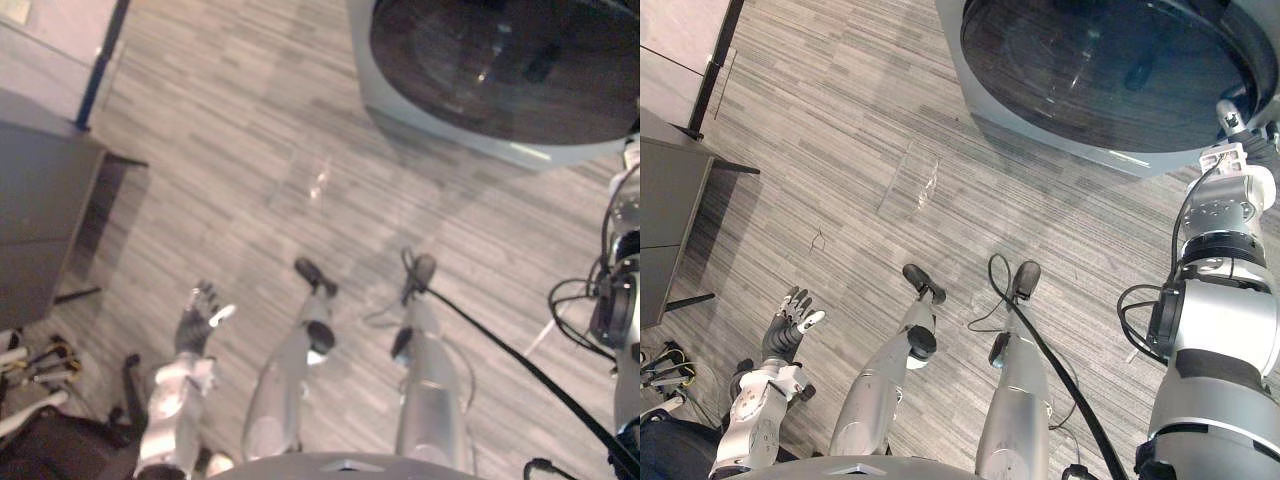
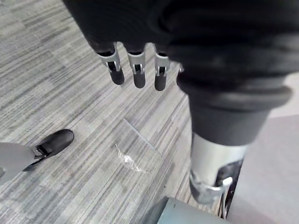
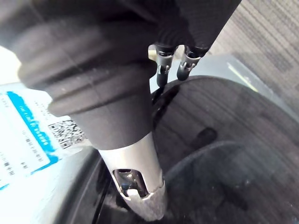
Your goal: Pick up the laundry basket with both hands and put the clothes into the washing machine.
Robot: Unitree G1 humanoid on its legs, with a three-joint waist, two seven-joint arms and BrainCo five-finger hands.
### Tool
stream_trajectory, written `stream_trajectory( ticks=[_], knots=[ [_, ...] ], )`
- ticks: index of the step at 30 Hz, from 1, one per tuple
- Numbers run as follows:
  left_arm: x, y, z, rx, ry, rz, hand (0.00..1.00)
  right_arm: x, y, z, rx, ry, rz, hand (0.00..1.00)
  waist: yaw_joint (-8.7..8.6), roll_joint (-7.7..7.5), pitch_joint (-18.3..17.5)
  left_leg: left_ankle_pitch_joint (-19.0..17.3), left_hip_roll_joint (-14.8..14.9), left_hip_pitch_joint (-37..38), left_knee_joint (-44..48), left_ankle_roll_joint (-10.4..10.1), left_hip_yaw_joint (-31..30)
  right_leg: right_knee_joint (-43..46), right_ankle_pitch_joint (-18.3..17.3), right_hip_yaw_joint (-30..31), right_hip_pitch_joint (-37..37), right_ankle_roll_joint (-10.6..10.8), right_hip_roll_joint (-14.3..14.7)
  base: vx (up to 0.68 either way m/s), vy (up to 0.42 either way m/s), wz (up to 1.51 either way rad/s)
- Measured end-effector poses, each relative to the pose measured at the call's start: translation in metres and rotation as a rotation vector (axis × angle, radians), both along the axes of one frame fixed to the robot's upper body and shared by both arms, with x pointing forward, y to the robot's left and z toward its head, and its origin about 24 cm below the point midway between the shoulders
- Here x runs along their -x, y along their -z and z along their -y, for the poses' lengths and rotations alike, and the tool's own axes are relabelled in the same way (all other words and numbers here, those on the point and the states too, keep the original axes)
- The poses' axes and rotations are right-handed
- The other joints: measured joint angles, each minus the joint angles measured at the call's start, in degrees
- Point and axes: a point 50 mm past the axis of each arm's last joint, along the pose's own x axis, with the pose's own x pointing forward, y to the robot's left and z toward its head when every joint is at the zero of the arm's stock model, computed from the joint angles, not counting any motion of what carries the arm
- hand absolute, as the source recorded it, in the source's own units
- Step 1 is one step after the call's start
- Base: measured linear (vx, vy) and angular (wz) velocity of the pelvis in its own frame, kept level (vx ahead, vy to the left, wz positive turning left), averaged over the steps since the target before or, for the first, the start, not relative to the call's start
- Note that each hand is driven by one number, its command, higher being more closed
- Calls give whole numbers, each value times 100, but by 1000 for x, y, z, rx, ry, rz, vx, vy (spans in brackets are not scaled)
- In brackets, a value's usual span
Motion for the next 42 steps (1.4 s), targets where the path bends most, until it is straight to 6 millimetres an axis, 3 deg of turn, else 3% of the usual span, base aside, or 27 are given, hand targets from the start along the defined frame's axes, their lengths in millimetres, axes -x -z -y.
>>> stream_trajectory(
  ticks=[3,5,7,9,10,12,13,15,16,18,20,22,23,24,25,26,28,30,32,34,35,36,37,39,40,41,42],
  knots=[
    [1,2,2,9,-18,-12,0,9,5,3,-97,39,179,0,-19,-27,20,22,-26,-13,-7,-29,3,-27,31,-54,27,5,-21,-29,93,14],
    [1,4,2,9,-27,-21,0,16,22,1,-135,69,250,0,-86,-137,82,27,-28,117,-1,-36,0,-26,34,-118,192,7,-38,-55,80,17],
    [4,9,2,9,-33,-47,0,15,69,-9,-205,68,178,0,-136,-438,58,25,-25,319,-6,-37,11,-28,34,-158,394,7,-45,-48,46,6],
    [7,17,5,14,-26,-83,0,21,145,-33,-304,43,15,0,-148,-821,-30,-8,-16,639,-15,-59,29,-28,-31,-181,718,1,-30,-14,26,4],
    [8,19,7,12,-18,-96,0,29,171,-41,-335,39,-53,0,-148,-922,-78,-26,-17,731,-17,-75,29,-28,-60,-184,818,10,-28,37,22,9],
    [12,28,18,10,27,-142,0,66,261,-84,-422,-19,-313,0,-152,-1245,-242,-124,-55,1173,-12,-94,10,94,-271,-203,1236,68,-84,78,31,16],
    [12,30,22,8,43,-152,0,80,283,-96,-443,-36,-392,0,-152,-1316,-279,-161,-80,1313,-11,-94,7,183,-361,-203,1341,86,-122,114,41,22],
    [19,37,30,9,70,-188,0,136,346,-142,-493,-126,-663,0,-227,-1548,-429,-378,-225,1840,-7,-97,1,619,-774,-208,1744,257,-355,137,28,30],
    [21,39,31,10,70,-199,0,152,358,-153,-507,-149,-724,0,-267,-1601,-496,-425,-275,1942,-4,-102,1,712,-871,-208,1835,302,-418,122,9,38],
    [35,51,31,11,67,-263,0,207,390,-185,-536,-210,-931,0,-409,-1782,-797,-652,-445,2263,0,-148,-55,1029,-1253,-100,2138,529,-591,148,8,41],
    [44,60,29,1,64,-318,0,228,398,-187,-486,-257,-1029,0,-526,-1880,-897,-752,-598,2499,19,-123,-229,1159,-1551,246,2312,667,-610,161,19,51],
    [51,66,28,-9,61,-358,0,245,403,-192,-472,-276,-1091,0,-519,-1982,-954,-850,-788,2713,-9,-97,-415,1275,-1532,515,2522,679,-672,163,21,54],
    [57,69,27,-9,51,-378,0,251,404,-194,-469,-282,-1112,0,-493,-1991,-971,-900,-850,2808,-45,-79,-534,1500,-1426,684,2593,587,-735,119,24,36],
    [60,72,28,-6,48,-395,0,252,404,-194,-460,-284,-1117,0,-496,-1939,-992,-907,-853,2832,-70,-70,-642,1735,-1359,794,2542,549,-736,104,26,58],
    [64,78,30,2,46,-431,0,254,403,-191,-457,-273,-1111,0,-520,-1749,-1050,-926,-751,2884,-69,-63,-879,2388,-1162,1035,2289,278,-603,92,16,86],
    [61,82,34,1,52,-456,0,255,403,-189,-451,-269,-1115,0,-572,-1604,-1036,-934,-593,2931,-69,-55,-1193,2553,-1485,1356,2212,96,-301,99,-23,93],
    [55,83,34,-10,48,-462,0,257,402,-189,-423,-287,-1119,0,-499,-1492,-1003,-935,-474,3010,-56,-52,-1498,2358,-1868,1716,2243,119,44,110,-141,87],
    [52,85,35,-31,56,-473,0,260,402,-193,-409,-317,-1137,0,-519,-1618,-1002,-956,-539,3113,100,-24,-1798,2027,-1940,1876,2397,109,71,152,-235,97],
    [54,89,35,-41,36,-502,0,267,404,-199,-401,-345,-1168,0,-651,-1798,-1027,-1039,-736,3220,301,-52,-2233,1869,-2043,2006,2589,93,41,145,-186,127],
    [55,90,36,-31,11,-506,0,277,407,-207,-419,-361,-1195,0,-706,-2037,-1126,-1074,-1042,3277,414,-88,-2553,1825,-2282,2200,2772,-2,-42,118,-210,127],
    [58,91,36,-24,1,-513,0,283,408,-209,-426,-363,-1210,0,-747,-2128,-1172,-1119,-1234,3255,544,-127,-2819,1950,-2327,2285,2868,84,-87,91,-224,126],
    [62,94,36,-16,-7,-528,0,287,409,-210,-435,-359,-1215,0,-775,-2206,-1254,-1145,-1322,3286,508,-155,-3019,1964,-2358,2135,2944,106,-169,126,-195,142],
    [62,94,37,-12,-11,-533,0,295,409,-210,-448,-341,-1229,0,-784,-2186,-1333,-1228,-1275,3233,944,-49,-2940,1934,-2349,1821,3027,84,-378,136,-87,120],
    [77,98,25,4,-116,-567,0,296,408,-202,-434,-310,-1221,0,-788,-1925,-1334,-2461,-454,2842,3165,-390,-2794,1716,-2317,1186,3571,32,-150,106,-51,98],
    [79,98,19,1,-153,-567,0,298,408,-201,-433,-307,-1224,0,-752,-1908,-1332,-2660,-161,2731,3826,-476,-2693,1704,-2306,1082,3691,13,-59,49,1,57],
    [82,96,10,-2,-208,-560,0,301,408,-201,-432,-302,-1231,0,-635,-1897,-1332,-2788,384,2574,4928,-534,-2501,1716,-2345,1001,3852,56,109,72,24,14],
    [86,95,5,-4,-238,-560,0,302,408,-201,-432,-292,-1229,0,-560,-1770,-1338,-2703,739,2404,5315,-568,-2264,1756,-2444,1005,3903,97,248,88,21,7]
  ],
)
